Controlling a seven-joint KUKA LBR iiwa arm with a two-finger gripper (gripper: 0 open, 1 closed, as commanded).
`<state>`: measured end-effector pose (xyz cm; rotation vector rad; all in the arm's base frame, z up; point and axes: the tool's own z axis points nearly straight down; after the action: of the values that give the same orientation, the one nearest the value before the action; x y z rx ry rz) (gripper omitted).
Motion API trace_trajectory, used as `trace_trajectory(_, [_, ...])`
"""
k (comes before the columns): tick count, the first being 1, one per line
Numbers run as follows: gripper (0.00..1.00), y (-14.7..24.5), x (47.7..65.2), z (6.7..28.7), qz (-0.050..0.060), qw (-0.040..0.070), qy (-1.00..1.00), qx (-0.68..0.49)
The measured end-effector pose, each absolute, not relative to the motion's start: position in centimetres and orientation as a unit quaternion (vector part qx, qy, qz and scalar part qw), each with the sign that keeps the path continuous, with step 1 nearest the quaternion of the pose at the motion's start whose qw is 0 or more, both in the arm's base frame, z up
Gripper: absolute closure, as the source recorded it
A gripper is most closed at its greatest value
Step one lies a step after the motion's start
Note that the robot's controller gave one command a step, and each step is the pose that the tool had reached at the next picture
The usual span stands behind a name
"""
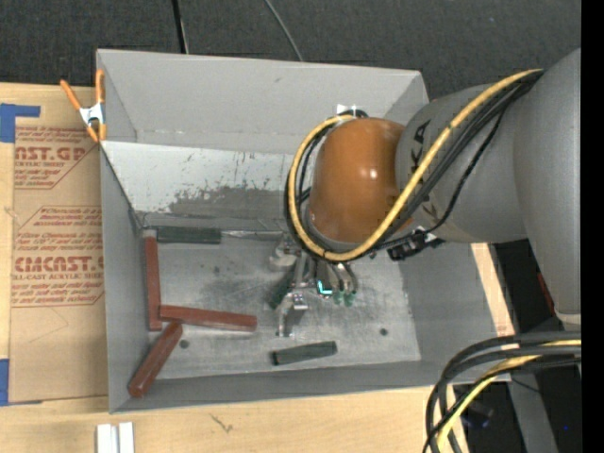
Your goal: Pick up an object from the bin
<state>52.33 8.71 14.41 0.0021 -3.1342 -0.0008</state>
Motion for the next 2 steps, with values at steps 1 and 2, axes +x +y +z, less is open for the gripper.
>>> trace_trajectory(1, [0.00, 8.7, 52.5, 14.8, -0.001, 0.000, -1.000, 0.000])
trace_trajectory(2, [1.00, 12.1, 50.7, 7.5, -0.002, -0.001, -1.000, 0.005])
